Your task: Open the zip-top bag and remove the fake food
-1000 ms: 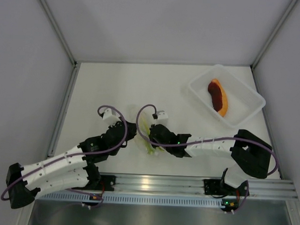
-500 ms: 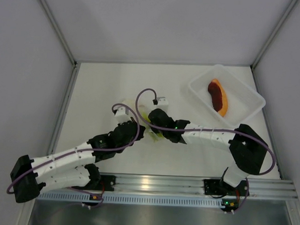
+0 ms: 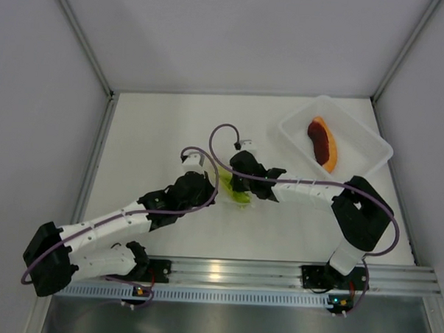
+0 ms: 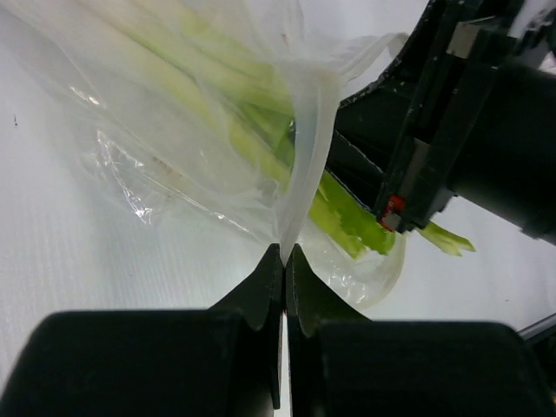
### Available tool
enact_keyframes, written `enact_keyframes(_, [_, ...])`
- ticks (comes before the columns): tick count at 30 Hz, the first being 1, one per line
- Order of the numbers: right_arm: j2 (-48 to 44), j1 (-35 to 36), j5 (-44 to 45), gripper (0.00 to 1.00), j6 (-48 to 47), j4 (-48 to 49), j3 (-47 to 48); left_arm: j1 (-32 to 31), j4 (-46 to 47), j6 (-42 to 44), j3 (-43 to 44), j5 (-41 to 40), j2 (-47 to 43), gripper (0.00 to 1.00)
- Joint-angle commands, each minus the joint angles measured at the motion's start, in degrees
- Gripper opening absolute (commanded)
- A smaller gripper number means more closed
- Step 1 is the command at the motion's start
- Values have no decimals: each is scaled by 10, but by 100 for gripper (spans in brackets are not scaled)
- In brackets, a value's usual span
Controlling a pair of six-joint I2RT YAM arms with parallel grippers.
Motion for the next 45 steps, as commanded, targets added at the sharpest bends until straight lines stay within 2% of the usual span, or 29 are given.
enact_keyframes(1, [-43, 18, -87, 0, -52, 65, 35, 6, 9, 24, 27, 38, 26, 0])
enact_keyframes(6, [-106, 55, -72, 0, -58, 60, 24, 20, -5, -11, 20, -32, 46, 0])
enact_keyframes(11, [-175, 57, -52, 0, -51, 40, -6, 30, -6, -10, 9, -49, 52, 0])
enact_keyframes(14, [-203, 57, -12, 0, -59, 37, -31, 33, -6, -11, 5, -51, 49, 0])
enact_keyframes(19, [-218, 57, 19, 0, -57, 53, -87, 40, -15, -3, 3, -63, 36, 0])
enact_keyframes(22, [-251, 56, 16, 0, -44, 106, -130, 50, -27, -1, 6, -72, 46, 0])
enact_keyframes(25, [-276, 51, 4, 0, -44, 102, -136, 64, -42, -9, 4, -75, 49, 0])
enact_keyframes(28, [-287, 51, -45, 0, -52, 101, -137, 71, -49, -15, 5, -96, 47, 0])
enact_keyframes(32, [-265, 53, -77, 0, -46, 116, -146, 74, -47, -26, 18, -65, 44, 0])
enact_keyframes(36, [-214, 56, -48, 0, -22, 83, -130, 66, -26, -47, 32, -13, 41, 0])
enact_keyframes(38, [-180, 58, -31, 0, -11, 49, -110, 39, -3, -68, 33, -16, 42, 0])
enact_keyframes(41, [-144, 65, -7, 2, 3, 50, -95, -5, 6, -94, 38, -42, 55, 0])
enact_keyframes(45, [-110, 66, 3, 9, 20, 63, -88, -22, 6, -120, 25, -61, 68, 0])
